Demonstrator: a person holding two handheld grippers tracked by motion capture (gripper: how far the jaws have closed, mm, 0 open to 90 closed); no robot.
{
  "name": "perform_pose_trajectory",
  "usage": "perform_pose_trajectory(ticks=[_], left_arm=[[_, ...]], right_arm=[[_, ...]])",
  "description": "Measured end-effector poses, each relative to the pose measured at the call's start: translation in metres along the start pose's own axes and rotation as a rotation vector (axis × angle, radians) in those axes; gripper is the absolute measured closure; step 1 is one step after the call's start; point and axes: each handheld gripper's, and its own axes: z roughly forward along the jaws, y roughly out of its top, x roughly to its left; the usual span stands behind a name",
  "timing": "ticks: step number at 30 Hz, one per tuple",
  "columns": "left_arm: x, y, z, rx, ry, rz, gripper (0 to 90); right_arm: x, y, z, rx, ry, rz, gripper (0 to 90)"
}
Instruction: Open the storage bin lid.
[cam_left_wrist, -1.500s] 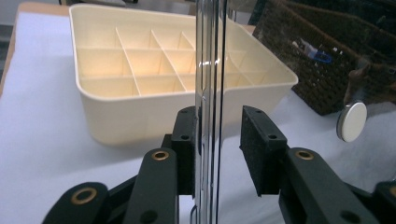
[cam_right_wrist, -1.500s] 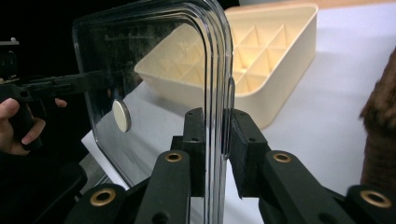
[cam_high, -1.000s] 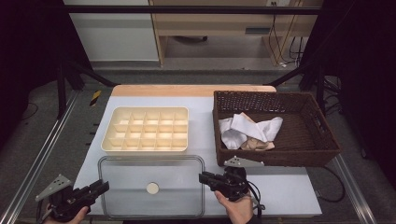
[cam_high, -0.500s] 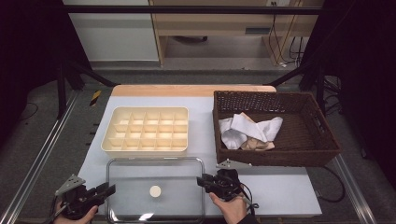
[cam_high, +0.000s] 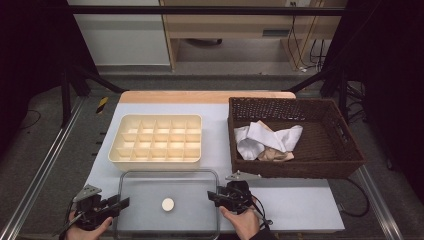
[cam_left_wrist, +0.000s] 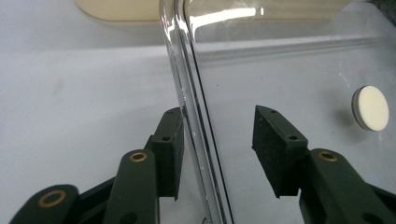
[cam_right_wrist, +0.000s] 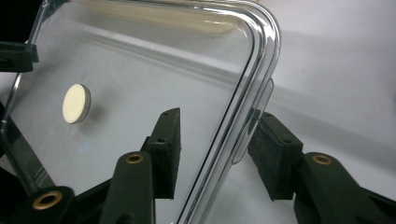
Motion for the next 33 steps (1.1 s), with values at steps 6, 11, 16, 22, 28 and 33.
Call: perform_pose_trajectory(ticks=[6, 11, 16, 22, 28, 33], left_arm=[[0.002, 0.001, 0.006, 0.026, 0.001, -0.004, 50.4], [0.003, 0.003, 0.010, 0.038, -0.002, -0.013, 49.3], [0.004, 0.003, 0.012, 0.041, 0.003, -0.007, 48.0], [0.004, 0.003, 0.012, 0.036, -0.001, 0.003, 46.6], [0.004, 0.004, 0.012, 0.041, 0.000, 0.018, 46.1], [0.006, 0.005, 0.003, -0.024, 0.010, 0.013, 43.9]], right_arm=[[0.000, -0.001, 0.006, 0.014, -0.015, 0.001, 50.4], [-0.001, 0.001, 0.010, 0.026, -0.024, 0.003, 49.3], [0.000, 0.001, 0.012, 0.020, -0.038, -0.008, 46.4], [0.000, 0.000, 0.015, 0.029, -0.045, -0.019, 42.7], [0.002, -0.001, 0.016, 0.009, -0.075, -0.057, 35.1], [0.001, 0.001, 0.010, -0.039, -0.081, -0.071, 34.0]])
